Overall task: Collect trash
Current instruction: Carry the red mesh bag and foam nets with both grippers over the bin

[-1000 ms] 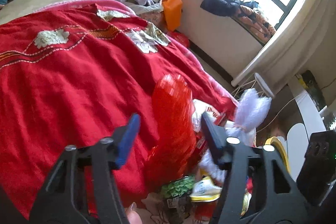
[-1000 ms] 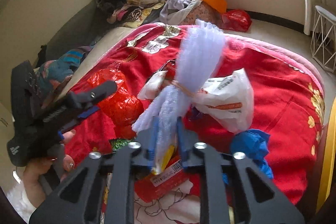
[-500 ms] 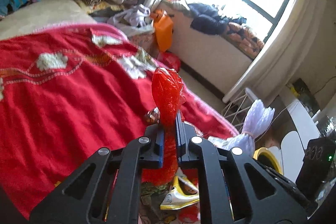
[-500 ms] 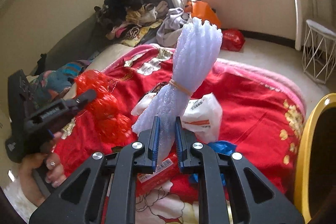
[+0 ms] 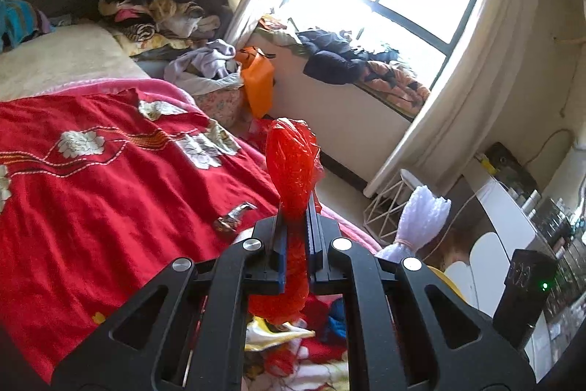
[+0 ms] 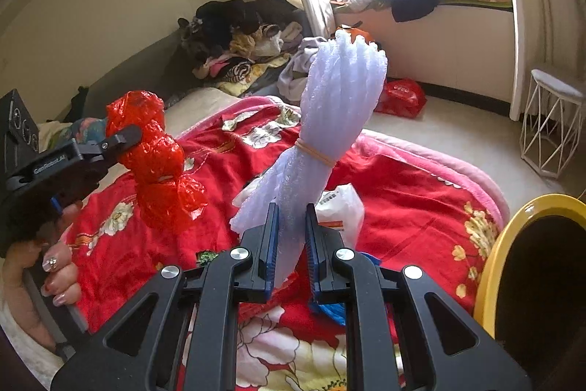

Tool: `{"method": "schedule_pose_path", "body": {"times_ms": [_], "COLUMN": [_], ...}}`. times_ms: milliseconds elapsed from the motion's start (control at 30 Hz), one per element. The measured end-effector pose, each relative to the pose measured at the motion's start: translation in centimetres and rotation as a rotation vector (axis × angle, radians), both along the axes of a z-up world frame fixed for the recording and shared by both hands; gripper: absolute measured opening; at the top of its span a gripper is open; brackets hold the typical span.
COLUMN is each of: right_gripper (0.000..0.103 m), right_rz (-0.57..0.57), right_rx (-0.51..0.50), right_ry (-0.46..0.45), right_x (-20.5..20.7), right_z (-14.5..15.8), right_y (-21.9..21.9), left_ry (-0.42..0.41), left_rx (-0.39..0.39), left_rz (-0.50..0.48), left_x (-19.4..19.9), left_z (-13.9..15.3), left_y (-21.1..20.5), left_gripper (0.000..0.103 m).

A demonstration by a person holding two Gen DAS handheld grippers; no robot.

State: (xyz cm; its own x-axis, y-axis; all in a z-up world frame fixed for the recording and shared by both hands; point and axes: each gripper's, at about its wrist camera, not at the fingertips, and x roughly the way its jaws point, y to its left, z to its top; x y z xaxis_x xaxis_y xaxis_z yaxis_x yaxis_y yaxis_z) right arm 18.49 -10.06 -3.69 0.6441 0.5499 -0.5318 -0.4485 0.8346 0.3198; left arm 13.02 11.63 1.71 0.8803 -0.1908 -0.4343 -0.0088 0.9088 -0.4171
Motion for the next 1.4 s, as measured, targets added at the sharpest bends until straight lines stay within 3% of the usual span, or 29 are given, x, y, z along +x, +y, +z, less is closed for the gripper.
{"method": "schedule_pose_path", "body": {"times_ms": [700, 1400], "right_gripper": [0.014, 0.014], "right_rz": [-0.084, -0.211], "right_rx": [0.019, 0.024], "right_ry": [-0.026, -0.011], "right_x": [-2.6, -4.2], "right_z": [1.0, -0.1], "right_y": [-5.9, -12.5], "left_ry": [-0.009, 0.001], "left_rx": [0.041, 0.078], "left_rz": [-0.141, -0.252], "left_x": [-0.5, -0.2], "left_z": [0.3, -0.3], "left_y": [-6.0, -12.2], "left_gripper": [0.004, 0.004]}}
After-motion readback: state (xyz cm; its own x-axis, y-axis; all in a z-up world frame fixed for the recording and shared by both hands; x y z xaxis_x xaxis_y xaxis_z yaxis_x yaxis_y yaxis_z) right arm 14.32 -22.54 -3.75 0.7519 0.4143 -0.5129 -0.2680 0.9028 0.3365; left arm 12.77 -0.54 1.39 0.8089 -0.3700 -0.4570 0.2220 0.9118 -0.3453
